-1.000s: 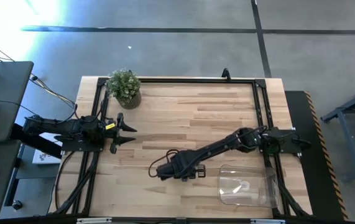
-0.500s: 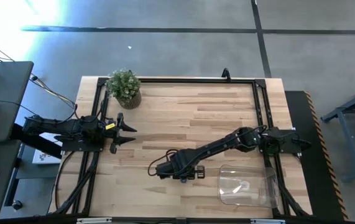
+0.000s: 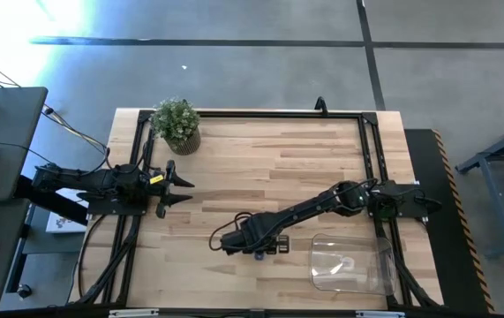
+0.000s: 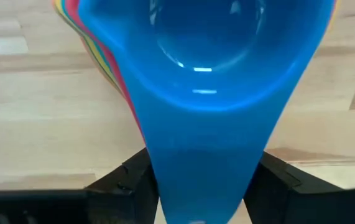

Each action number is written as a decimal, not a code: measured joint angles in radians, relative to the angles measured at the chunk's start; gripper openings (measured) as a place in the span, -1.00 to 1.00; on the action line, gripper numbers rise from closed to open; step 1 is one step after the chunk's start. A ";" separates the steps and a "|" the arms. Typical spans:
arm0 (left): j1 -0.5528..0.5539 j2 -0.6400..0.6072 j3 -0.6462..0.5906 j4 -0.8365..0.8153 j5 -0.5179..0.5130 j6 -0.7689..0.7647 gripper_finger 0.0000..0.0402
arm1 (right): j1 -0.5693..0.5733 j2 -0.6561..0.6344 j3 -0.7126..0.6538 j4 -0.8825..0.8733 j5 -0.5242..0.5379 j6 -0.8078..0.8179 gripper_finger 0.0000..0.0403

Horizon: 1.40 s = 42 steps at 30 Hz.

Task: Nest measuring cups in basket
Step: Put the nested measuring cups into the transparent bin

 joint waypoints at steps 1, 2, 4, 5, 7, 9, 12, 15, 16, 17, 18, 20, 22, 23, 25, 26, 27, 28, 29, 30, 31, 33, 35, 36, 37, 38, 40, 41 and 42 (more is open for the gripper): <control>0.000 0.000 0.000 0.000 0.000 0.000 -0.17 | 0.000 0.000 0.000 -0.002 0.009 0.000 -0.10; 0.000 0.000 0.000 0.000 0.000 0.000 -0.17 | 0.000 0.000 0.000 -0.003 0.013 0.000 -0.10; 0.000 0.000 0.000 0.000 0.000 0.000 -0.17 | 0.000 0.000 0.000 -0.003 0.021 -0.001 -0.11; 0.000 0.000 0.000 0.000 0.000 0.000 -0.17 | 0.000 0.000 0.000 -0.004 0.024 0.000 -0.12; 0.000 0.000 0.000 0.000 0.000 0.000 -0.17 | 0.000 0.000 0.000 -0.004 0.024 0.001 -0.15; 0.000 0.000 0.000 0.000 0.000 0.000 -0.17 | 0.000 0.000 0.000 -0.003 0.024 0.004 -0.22; 0.000 0.000 0.000 0.000 0.000 0.000 -0.17 | 0.000 0.000 0.000 -0.003 0.023 0.006 -0.37; 0.000 0.000 0.000 0.000 0.000 0.000 -0.17 | 0.000 0.000 0.000 -0.003 0.024 0.006 -0.38; 0.000 0.000 0.000 0.000 0.000 0.000 -0.17 | 0.000 0.000 0.000 -0.003 0.024 0.005 -0.38; 0.000 0.000 0.000 0.000 0.000 0.000 -0.17 | 0.000 0.000 0.000 -0.003 0.024 0.002 -0.38; 0.000 0.000 0.000 0.000 0.000 0.000 -0.17 | 0.000 0.000 0.000 -0.004 0.024 0.001 -0.38; 0.000 0.000 0.000 0.000 0.000 0.000 -0.17 | 0.000 0.000 0.000 -0.004 0.024 0.000 -0.38; 0.000 0.000 0.000 0.000 0.000 0.000 -0.17 | 0.000 0.000 0.000 -0.005 0.028 -0.006 -0.38; 0.000 0.000 0.000 0.000 0.000 0.000 -0.17 | 0.001 0.000 0.000 -0.005 0.031 -0.011 -0.38; 0.000 0.000 0.000 0.000 0.000 0.000 -0.17 | 0.002 0.000 0.000 -0.004 0.046 -0.019 -0.38; 0.000 0.000 0.000 0.000 0.000 0.000 -0.17 | 0.003 0.000 0.000 -0.003 0.059 -0.020 -0.38; 0.000 0.000 0.000 0.000 0.000 0.000 -0.17 | 0.003 0.000 0.000 -0.003 0.066 -0.020 -0.38; 0.000 0.000 0.000 0.000 0.000 0.000 -0.17 | 0.004 0.000 0.000 -0.004 0.071 -0.020 -0.38; 0.000 0.000 0.000 0.000 0.000 0.000 -0.17 | 0.006 0.000 0.000 -0.004 0.073 -0.020 -0.38; 0.000 0.000 0.000 0.000 0.000 0.000 -0.17 | 0.006 0.000 0.000 -0.004 0.073 -0.020 -0.38; 0.000 0.000 0.000 0.000 0.000 0.000 -0.17 | 0.007 0.000 0.000 -0.004 0.073 -0.020 -0.38; 0.000 0.000 0.000 0.000 0.000 0.000 -0.17 | 0.011 0.000 0.000 -0.005 0.076 -0.020 -0.38; 0.000 0.000 0.000 0.000 0.000 0.000 -0.17 | 0.019 0.000 0.000 -0.006 0.090 -0.020 -0.38; 0.000 0.000 0.000 0.000 0.000 0.000 -0.17 | 0.023 0.000 0.002 -0.009 0.099 -0.020 -0.38; 0.000 0.000 0.000 0.000 0.000 0.000 -0.17 | 0.026 0.000 0.002 -0.010 0.103 -0.019 -0.38; 0.000 0.000 0.000 0.000 0.000 0.000 -0.17 | 0.029 0.000 0.002 -0.010 0.104 -0.018 -0.38; 0.000 0.000 0.000 0.000 0.000 0.000 -0.17 | 0.036 -0.002 0.003 -0.013 0.113 -0.018 -0.38; 0.000 0.000 0.000 0.000 0.000 0.000 -0.17 | 0.039 -0.003 0.003 -0.013 0.118 -0.016 -0.38; 0.000 0.000 0.000 0.000 0.000 0.000 -0.17 | 0.043 -0.005 0.003 -0.013 0.125 -0.012 -0.38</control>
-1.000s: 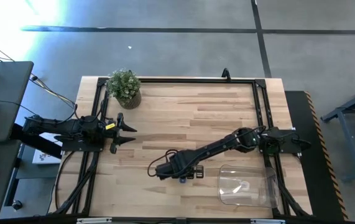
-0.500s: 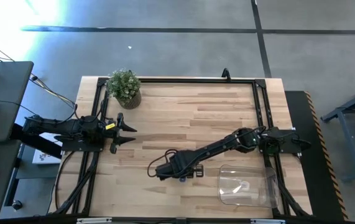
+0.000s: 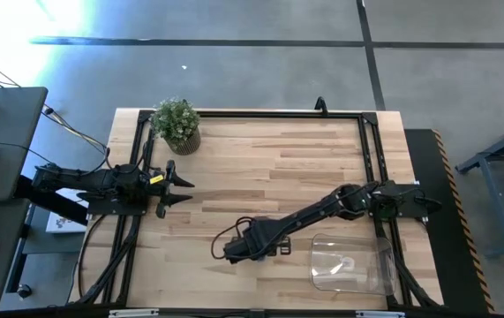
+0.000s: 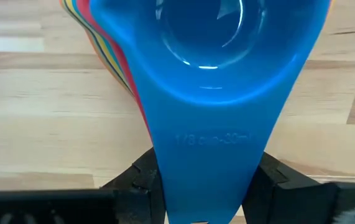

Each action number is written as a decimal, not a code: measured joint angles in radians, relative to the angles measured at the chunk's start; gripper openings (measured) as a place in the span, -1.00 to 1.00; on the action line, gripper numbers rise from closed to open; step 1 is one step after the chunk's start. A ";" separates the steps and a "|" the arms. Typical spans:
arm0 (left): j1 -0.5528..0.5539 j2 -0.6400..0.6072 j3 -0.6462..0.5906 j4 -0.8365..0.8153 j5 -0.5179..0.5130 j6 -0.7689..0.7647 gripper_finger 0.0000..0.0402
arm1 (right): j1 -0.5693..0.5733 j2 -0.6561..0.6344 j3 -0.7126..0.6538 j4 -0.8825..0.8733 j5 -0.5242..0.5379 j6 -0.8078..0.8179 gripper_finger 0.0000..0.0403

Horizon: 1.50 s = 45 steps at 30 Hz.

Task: Nest measuring cups in basket
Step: Put the nested measuring cups into the transparent bin

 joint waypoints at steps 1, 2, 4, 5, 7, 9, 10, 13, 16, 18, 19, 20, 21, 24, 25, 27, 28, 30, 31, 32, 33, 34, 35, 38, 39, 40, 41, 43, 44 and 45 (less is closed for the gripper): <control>0.000 0.000 0.000 0.000 0.000 0.000 -0.17 | 0.005 -0.002 0.000 0.000 0.012 0.008 -0.38; 0.000 0.000 0.000 0.000 0.000 0.000 -0.17 | 0.009 -0.005 0.000 -0.001 0.021 0.013 -0.38; 0.000 0.000 0.000 0.000 0.000 0.000 -0.17 | 0.012 -0.007 0.001 0.000 0.021 0.014 -0.38; 0.000 0.000 0.000 0.000 0.000 0.000 -0.17 | 0.013 -0.007 0.001 0.000 0.016 0.012 -0.38; 0.000 0.000 0.000 0.000 0.000 0.000 -0.17 | 0.013 -0.007 0.001 0.000 0.004 0.005 -0.38; 0.000 0.000 0.000 0.000 0.000 0.000 -0.17 | 0.017 -0.008 0.001 0.000 0.016 0.005 -0.38; 0.000 0.000 0.000 0.000 0.000 0.000 -0.17 | 0.017 -0.010 0.001 -0.001 0.024 0.009 -0.38; 0.000 0.000 0.000 0.000 0.000 0.000 -0.17 | 0.020 -0.020 0.001 -0.005 0.037 0.012 -0.38; 0.000 0.000 0.000 0.000 0.000 0.000 -0.17 | 0.026 -0.036 0.002 -0.021 0.043 0.012 -0.38; 0.000 0.000 0.000 0.000 0.000 0.000 -0.17 | 0.029 -0.045 0.002 -0.032 0.055 0.012 -0.38; 0.000 0.000 0.000 0.000 0.000 0.000 -0.17 | 0.031 -0.054 0.002 -0.039 0.061 0.014 -0.38; 0.000 0.000 0.000 -0.001 0.000 0.000 -0.17 | 0.033 -0.061 0.002 -0.048 0.065 0.015 -0.38; 0.000 0.000 0.000 0.000 0.000 0.000 -0.17 | 0.035 -0.068 0.003 -0.053 0.068 0.014 -0.38; 0.000 0.000 0.000 0.000 0.000 0.000 -0.17 | 0.042 -0.091 0.003 -0.080 0.084 0.012 -0.38; 0.000 0.000 0.000 0.000 0.000 0.000 -0.17 | 0.045 -0.098 0.003 -0.093 0.088 0.012 -0.38; 0.000 0.000 0.000 0.000 0.000 0.000 -0.17 | 0.051 -0.122 0.003 -0.109 0.102 0.006 -0.38; 0.000 0.000 0.000 -0.001 0.000 0.000 -0.17 | 0.056 -0.131 0.003 -0.120 0.111 0.000 -0.38; 0.000 0.000 0.000 0.000 0.000 0.000 -0.17 | 0.065 -0.156 0.003 -0.149 0.117 -0.009 -0.38; 0.000 0.000 0.000 0.000 0.000 0.000 -0.17 | 0.067 -0.166 0.003 -0.161 0.120 -0.013 -0.38; 0.000 0.000 0.000 0.000 0.000 0.000 -0.17 | 0.073 -0.180 0.003 -0.179 0.128 -0.015 -0.38; 0.000 0.000 0.000 -0.001 0.000 0.000 -0.17 | 0.078 -0.190 0.003 -0.192 0.136 -0.018 -0.38; 0.000 0.000 0.000 0.000 0.000 0.000 -0.17 | 0.082 -0.204 0.003 -0.209 0.142 -0.027 -0.38; 0.000 0.000 0.000 0.000 0.000 0.000 -0.17 | 0.090 -0.217 0.003 -0.228 0.148 -0.031 -0.38; 0.000 0.000 0.000 0.000 0.000 0.000 -0.17 | 0.107 -0.254 0.002 -0.274 0.162 -0.034 -0.38; 0.000 0.000 0.000 0.000 0.000 0.000 -0.17 | 0.112 -0.266 0.001 -0.291 0.165 -0.038 -0.38; 0.000 0.000 0.000 0.000 0.000 0.000 -0.17 | 0.119 -0.277 0.001 -0.297 0.164 -0.038 -0.38; 0.000 0.000 0.000 0.000 0.000 0.000 -0.17 | 0.124 -0.291 -0.001 -0.302 0.164 -0.041 -0.38; 0.000 0.000 0.000 0.000 0.000 0.000 -0.17 | 0.138 -0.325 -0.020 -0.295 0.161 -0.052 -0.38; 0.000 0.000 0.000 0.000 0.000 0.000 -0.17 | 0.146 -0.342 -0.032 -0.295 0.163 -0.056 -0.38; 0.000 0.000 0.000 0.000 0.000 0.000 -0.17 | 0.154 -0.358 -0.045 -0.296 0.167 -0.056 -0.38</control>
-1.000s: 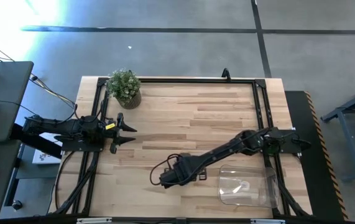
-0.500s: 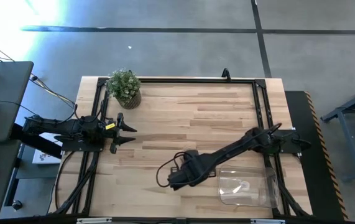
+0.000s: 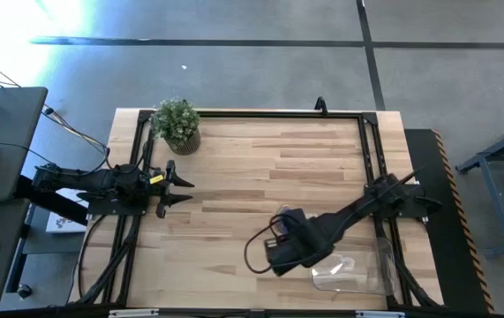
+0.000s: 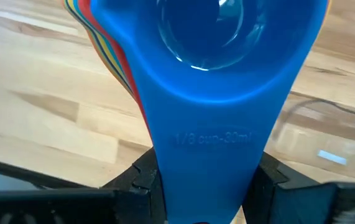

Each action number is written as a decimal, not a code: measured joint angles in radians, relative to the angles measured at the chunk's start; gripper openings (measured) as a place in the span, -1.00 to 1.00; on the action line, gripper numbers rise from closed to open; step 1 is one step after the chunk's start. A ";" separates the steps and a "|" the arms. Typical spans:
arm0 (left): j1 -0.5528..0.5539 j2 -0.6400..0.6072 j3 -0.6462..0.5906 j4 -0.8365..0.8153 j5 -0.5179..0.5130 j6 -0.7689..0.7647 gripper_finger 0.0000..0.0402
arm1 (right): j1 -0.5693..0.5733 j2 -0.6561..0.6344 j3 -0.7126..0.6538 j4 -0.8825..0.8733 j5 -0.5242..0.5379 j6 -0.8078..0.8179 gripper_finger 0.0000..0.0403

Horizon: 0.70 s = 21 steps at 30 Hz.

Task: Nest measuring cups in basket
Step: Put the nested measuring cups into the transparent bin

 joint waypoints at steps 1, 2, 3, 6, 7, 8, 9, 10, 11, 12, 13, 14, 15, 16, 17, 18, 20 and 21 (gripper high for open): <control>0.000 0.000 0.000 0.000 0.000 0.000 -0.17 | 0.009 -0.017 -0.018 -0.002 0.001 0.002 -0.38; 0.000 0.000 0.000 0.000 0.000 0.000 -0.17 | 0.017 -0.034 -0.038 0.000 0.001 0.007 -0.38; 0.000 0.000 0.000 0.000 0.000 0.000 -0.17 | 0.026 -0.054 -0.063 0.000 0.002 0.013 -0.38; 0.000 0.000 0.000 0.000 0.000 0.000 -0.17 | 0.053 -0.116 -0.145 -0.002 0.002 0.035 -0.38; 0.000 0.000 0.000 0.000 0.000 0.000 -0.17 | 0.063 -0.135 -0.172 -0.002 0.002 0.045 -0.38; 0.000 0.000 0.000 0.000 0.000 0.000 -0.17 | 0.073 -0.154 -0.198 -0.001 0.002 0.054 -0.38; 0.000 0.000 0.000 0.000 0.000 0.000 -0.17 | 0.085 -0.174 -0.225 0.000 0.002 0.066 -0.38; 0.000 0.000 0.000 0.000 0.000 0.000 -0.17 | 0.097 -0.192 -0.248 -0.003 0.002 0.075 -0.38; 0.000 0.000 0.000 0.000 0.000 0.000 -0.17 | 0.111 -0.210 -0.271 -0.002 0.002 0.086 -0.38; 0.000 0.000 0.000 0.000 0.000 0.000 -0.17 | 0.126 -0.228 -0.292 0.000 0.001 0.099 -0.38; 0.000 0.000 0.000 0.000 0.000 0.000 -0.17 | 0.143 -0.246 -0.314 0.000 -0.003 0.112 -0.38; 0.000 0.000 0.000 0.000 0.000 0.000 -0.17 | 0.161 -0.262 -0.333 -0.001 -0.008 0.124 -0.38; 0.000 0.000 0.000 0.000 0.000 0.000 -0.17 | 0.182 -0.277 -0.353 -0.001 -0.011 0.136 -0.38; 0.000 0.000 0.000 0.000 0.000 0.000 -0.17 | 0.203 -0.293 -0.373 0.000 -0.017 0.152 -0.38; 0.000 0.000 0.000 0.001 0.000 0.000 -0.17 | 0.224 -0.306 -0.393 0.001 -0.027 0.170 -0.38; 0.000 0.000 0.000 0.000 0.000 0.000 -0.17 | 0.247 -0.320 -0.414 0.005 -0.037 0.192 -0.38; 0.000 0.000 0.000 0.000 0.000 0.000 -0.17 | 0.292 -0.342 -0.457 0.020 -0.061 0.237 -0.38; 0.000 0.000 0.000 0.000 0.000 0.000 -0.17 | 0.315 -0.349 -0.478 0.033 -0.064 0.257 -0.38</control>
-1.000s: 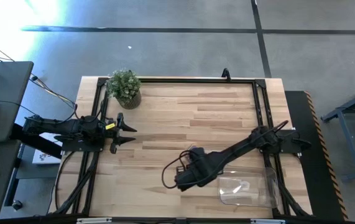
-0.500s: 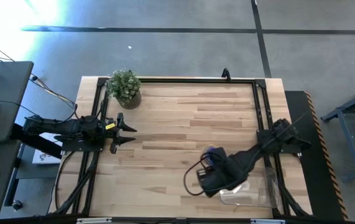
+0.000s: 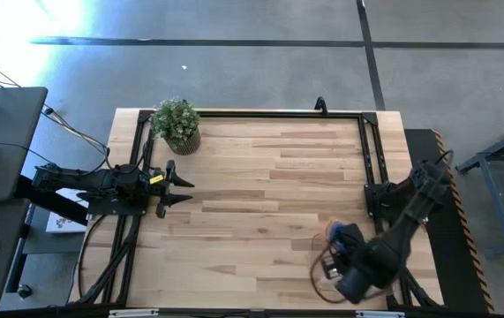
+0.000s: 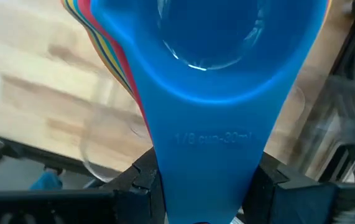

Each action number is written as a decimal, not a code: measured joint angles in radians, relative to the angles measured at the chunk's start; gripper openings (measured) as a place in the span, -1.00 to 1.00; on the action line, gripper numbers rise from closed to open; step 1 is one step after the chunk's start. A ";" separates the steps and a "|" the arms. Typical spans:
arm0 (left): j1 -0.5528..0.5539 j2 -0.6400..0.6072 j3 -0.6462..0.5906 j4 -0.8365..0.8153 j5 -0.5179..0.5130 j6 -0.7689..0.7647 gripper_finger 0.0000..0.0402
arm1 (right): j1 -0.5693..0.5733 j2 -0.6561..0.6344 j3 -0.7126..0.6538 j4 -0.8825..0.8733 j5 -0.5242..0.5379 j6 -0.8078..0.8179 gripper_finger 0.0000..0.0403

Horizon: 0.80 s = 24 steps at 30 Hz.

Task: Nest measuring cups in basket
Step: Put the nested measuring cups into the transparent bin

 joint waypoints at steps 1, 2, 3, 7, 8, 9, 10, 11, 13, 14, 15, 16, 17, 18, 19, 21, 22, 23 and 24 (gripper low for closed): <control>0.000 0.000 0.000 0.000 0.000 0.000 -0.17 | 0.022 -0.007 -0.025 0.019 -0.002 0.017 -0.38; 0.000 0.000 0.000 0.000 0.000 0.000 -0.17 | 0.042 -0.012 -0.048 0.041 -0.007 0.033 -0.38; 0.000 0.000 0.000 0.000 0.000 0.000 -0.17 | 0.061 -0.016 -0.072 0.064 -0.007 0.047 -0.38; 0.000 0.000 0.000 0.000 0.000 0.000 -0.17 | 0.113 -0.026 -0.170 0.177 -0.041 0.044 -0.38; 0.000 0.000 0.000 0.000 0.000 0.000 -0.17 | 0.121 -0.028 -0.193 0.206 -0.051 0.026 -0.38; 0.000 0.000 0.000 0.000 0.000 0.000 -0.17 | 0.127 -0.030 -0.213 0.230 -0.056 0.007 -0.38; 0.000 0.000 0.000 0.000 0.000 0.000 -0.17 | 0.132 -0.033 -0.232 0.251 -0.068 -0.015 -0.38; 0.000 0.000 0.000 0.000 0.000 0.000 -0.17 | 0.136 -0.035 -0.250 0.269 -0.079 -0.038 -0.38; 0.000 0.000 0.000 0.000 0.000 0.000 -0.17 | 0.138 -0.036 -0.282 0.297 -0.103 -0.085 -0.38; 0.000 0.000 0.000 0.000 0.000 0.000 -0.17 | 0.138 -0.036 -0.297 0.306 -0.113 -0.109 -0.38; 0.000 0.000 0.000 0.000 0.000 0.000 -0.17 | 0.136 -0.036 -0.311 0.314 -0.121 -0.136 -0.38; 0.000 0.000 0.000 0.000 0.000 0.000 -0.17 | 0.131 -0.036 -0.324 0.325 -0.131 -0.167 -0.38; 0.000 0.000 0.000 0.000 0.000 0.000 -0.17 | 0.124 -0.036 -0.337 0.338 -0.145 -0.201 -0.38; 0.000 0.000 0.000 0.000 0.000 0.000 -0.17 | 0.115 -0.036 -0.350 0.351 -0.161 -0.236 -0.38; 0.000 0.000 0.000 0.000 0.000 0.000 -0.17 | 0.105 -0.036 -0.363 0.364 -0.175 -0.275 -0.38; 0.000 0.000 0.000 0.000 0.000 0.000 -0.17 | 0.086 -0.036 -0.393 0.394 -0.211 -0.349 -0.38; 0.000 0.000 0.000 0.000 0.000 0.000 -0.17 | 0.077 -0.036 -0.408 0.406 -0.225 -0.383 -0.38; 0.000 0.000 0.000 0.000 0.000 0.000 -0.17 | 0.070 -0.036 -0.422 0.420 -0.236 -0.415 -0.38; 0.000 0.000 0.000 0.000 0.000 0.000 -0.17 | 0.064 -0.036 -0.437 0.436 -0.248 -0.443 -0.38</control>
